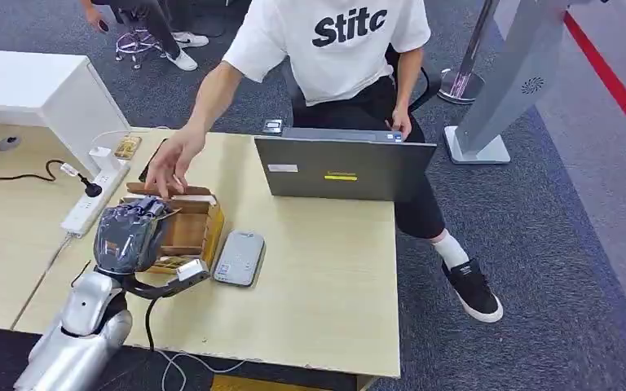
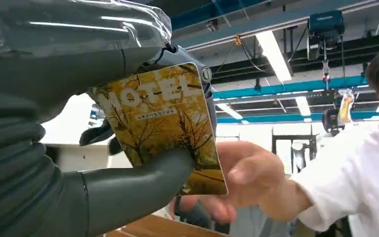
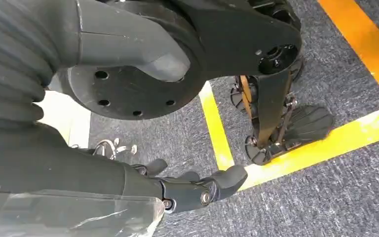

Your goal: Pass the card to the sensor for recognition and then transmit it.

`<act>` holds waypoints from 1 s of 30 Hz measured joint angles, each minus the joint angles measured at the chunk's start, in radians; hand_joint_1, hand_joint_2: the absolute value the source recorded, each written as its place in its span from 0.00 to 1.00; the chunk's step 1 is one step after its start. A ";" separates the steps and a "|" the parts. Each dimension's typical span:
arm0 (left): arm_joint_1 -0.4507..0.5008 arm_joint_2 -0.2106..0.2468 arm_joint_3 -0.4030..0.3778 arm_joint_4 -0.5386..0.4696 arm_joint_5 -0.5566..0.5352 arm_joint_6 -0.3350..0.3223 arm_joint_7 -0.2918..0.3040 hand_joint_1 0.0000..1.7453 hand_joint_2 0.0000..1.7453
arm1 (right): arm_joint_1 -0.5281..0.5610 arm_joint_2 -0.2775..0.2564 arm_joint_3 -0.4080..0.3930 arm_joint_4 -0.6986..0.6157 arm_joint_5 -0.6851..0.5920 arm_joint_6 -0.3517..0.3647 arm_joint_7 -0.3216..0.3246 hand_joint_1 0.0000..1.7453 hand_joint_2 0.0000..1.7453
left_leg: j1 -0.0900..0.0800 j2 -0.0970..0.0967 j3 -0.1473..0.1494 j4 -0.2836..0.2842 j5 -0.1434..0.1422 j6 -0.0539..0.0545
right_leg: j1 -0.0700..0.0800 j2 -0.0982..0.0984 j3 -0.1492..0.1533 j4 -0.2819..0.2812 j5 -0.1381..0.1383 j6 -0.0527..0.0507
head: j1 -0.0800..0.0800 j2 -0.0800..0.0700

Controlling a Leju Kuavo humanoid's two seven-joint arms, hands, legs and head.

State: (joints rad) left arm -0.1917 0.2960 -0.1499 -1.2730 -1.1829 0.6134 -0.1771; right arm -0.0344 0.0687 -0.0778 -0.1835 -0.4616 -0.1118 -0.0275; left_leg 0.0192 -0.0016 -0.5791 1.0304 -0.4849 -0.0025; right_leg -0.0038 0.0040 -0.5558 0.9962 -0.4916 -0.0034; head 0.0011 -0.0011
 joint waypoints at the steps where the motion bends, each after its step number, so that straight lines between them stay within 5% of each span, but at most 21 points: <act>1: 0.001 -0.010 -0.003 -0.011 0.006 -0.002 -0.007 1.00 1.00 | 0.000 0.000 0.000 0.000 0.000 0.002 0.000 0.00 1.00 | 0.000 0.000 0.000 0.000 0.000 0.000 | 0.000 0.000 0.000 0.000 0.000 0.000 | 0.000 0.000; 8: 0.000 -0.044 -0.090 -0.050 -0.014 -0.126 -0.024 1.00 1.00 | -0.001 0.000 -0.003 0.000 0.002 0.014 -0.006 0.00 1.00 | 0.000 0.000 0.000 0.000 0.000 0.000 | 0.000 0.000 0.000 0.000 0.000 0.000 | 0.000 0.000; 16: -0.045 -0.078 -0.234 -0.025 -0.051 -0.291 0.050 1.00 1.00 | -0.001 0.000 -0.014 0.000 0.010 0.016 0.001 0.00 1.00 | 0.000 0.000 0.000 0.001 0.000 0.000 | 0.000 0.000 0.000 0.000 0.000 0.000 | 0.000 0.000; 30: -0.116 -0.109 -0.331 0.199 -0.074 -0.365 0.124 1.00 1.00 | -0.001 0.000 -0.016 0.000 0.033 0.018 0.008 0.00 1.00 | 0.000 0.000 0.000 0.001 0.000 0.000 | 0.000 0.000 0.000 0.000 0.000 0.000 | 0.000 0.000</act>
State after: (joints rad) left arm -0.3077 0.1869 -0.4810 -1.0738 -1.2566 0.2483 -0.0530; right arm -0.0355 0.0687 -0.0935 -0.1835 -0.4284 -0.0942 -0.0195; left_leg 0.0188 -0.0017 -0.5791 1.0309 -0.4849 -0.0025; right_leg -0.0040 0.0039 -0.5558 0.9961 -0.4914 -0.0032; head 0.0011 -0.0011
